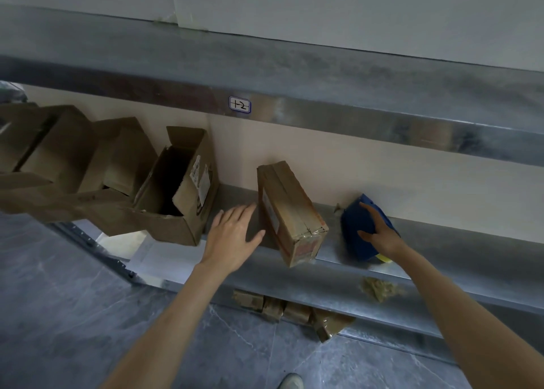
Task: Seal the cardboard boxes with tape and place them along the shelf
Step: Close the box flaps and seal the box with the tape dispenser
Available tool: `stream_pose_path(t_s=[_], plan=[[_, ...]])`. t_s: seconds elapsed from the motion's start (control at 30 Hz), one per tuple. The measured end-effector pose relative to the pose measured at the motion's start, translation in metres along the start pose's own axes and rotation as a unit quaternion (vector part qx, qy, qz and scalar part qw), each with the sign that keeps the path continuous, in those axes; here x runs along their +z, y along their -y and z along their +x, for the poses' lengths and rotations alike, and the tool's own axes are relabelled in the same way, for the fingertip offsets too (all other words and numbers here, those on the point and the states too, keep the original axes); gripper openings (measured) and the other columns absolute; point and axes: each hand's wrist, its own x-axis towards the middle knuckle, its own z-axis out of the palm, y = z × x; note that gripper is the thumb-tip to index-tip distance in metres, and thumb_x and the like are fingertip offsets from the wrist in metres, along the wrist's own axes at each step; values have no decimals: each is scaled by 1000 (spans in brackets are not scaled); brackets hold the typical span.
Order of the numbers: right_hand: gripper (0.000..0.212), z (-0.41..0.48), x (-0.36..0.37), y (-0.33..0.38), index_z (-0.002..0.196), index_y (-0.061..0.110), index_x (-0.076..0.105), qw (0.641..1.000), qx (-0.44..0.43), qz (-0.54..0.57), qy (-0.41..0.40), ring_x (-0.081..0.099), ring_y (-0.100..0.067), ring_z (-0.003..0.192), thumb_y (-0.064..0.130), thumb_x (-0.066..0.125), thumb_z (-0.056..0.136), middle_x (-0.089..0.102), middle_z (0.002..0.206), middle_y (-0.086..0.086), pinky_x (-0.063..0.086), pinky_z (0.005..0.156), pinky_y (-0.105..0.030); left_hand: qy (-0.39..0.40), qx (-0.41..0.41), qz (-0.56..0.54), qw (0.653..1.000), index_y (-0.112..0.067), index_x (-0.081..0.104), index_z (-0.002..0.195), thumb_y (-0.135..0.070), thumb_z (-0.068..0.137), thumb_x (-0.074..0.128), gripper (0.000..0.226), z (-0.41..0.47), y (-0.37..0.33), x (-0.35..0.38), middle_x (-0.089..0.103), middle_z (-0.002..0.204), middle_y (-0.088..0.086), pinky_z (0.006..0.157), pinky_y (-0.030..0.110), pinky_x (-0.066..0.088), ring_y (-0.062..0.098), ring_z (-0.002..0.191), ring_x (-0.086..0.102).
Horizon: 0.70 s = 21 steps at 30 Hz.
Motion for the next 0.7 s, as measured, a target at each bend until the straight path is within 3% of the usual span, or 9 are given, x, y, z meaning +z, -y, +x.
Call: stream_pose_path(t_s=[0.07,0.13,0.33,0.43,0.57,0.7], plan=[[62,-8,-4,2,146,49,20,996,-8,-88,-22,58,-34,108,29,54,99,43,149,1,53,81,-45,-1,8,0,1000,-21,33,153,-51,99,46,63,0,1,-2,41,154,0,120,39,20,17,143,34],[59,-15,-8,6,143,52,20,992,-25,-123,-15,62,-33,92,34,53,99,55,135,-6,54,73,-45,-3,14,-5,1000,-21,33,153,-51,99,46,63,-1,3,-3,41,154,0,121,39,19,16,143,34],[42,-45,-28,45,119,54,37,985,-90,-146,14,61,-27,87,31,61,95,56,127,5,52,77,-44,2,35,-28,999,-20,34,152,-48,99,48,62,-4,2,-4,41,154,1,121,42,19,17,144,34],[41,-63,-37,65,117,51,39,980,-126,-157,7,61,-28,86,25,62,94,57,122,6,52,73,-42,-4,46,-38,998,-20,36,151,-47,98,49,61,-5,1,-7,43,153,2,121,44,19,19,143,35],[36,-87,-46,89,120,43,41,962,-147,-226,-33,59,-21,62,26,59,94,63,91,5,45,55,-33,-32,46,-54,997,-19,41,149,-45,99,48,56,-5,-2,-16,47,150,3,122,46,14,20,143,35],[32,-109,-45,114,120,38,47,924,-185,-311,-123,48,-14,44,30,58,90,56,59,2,36,44,-29,-35,68,-90,993,-20,42,148,-42,100,49,53,-3,-11,-27,47,149,0,122,45,14,17,142,34]])
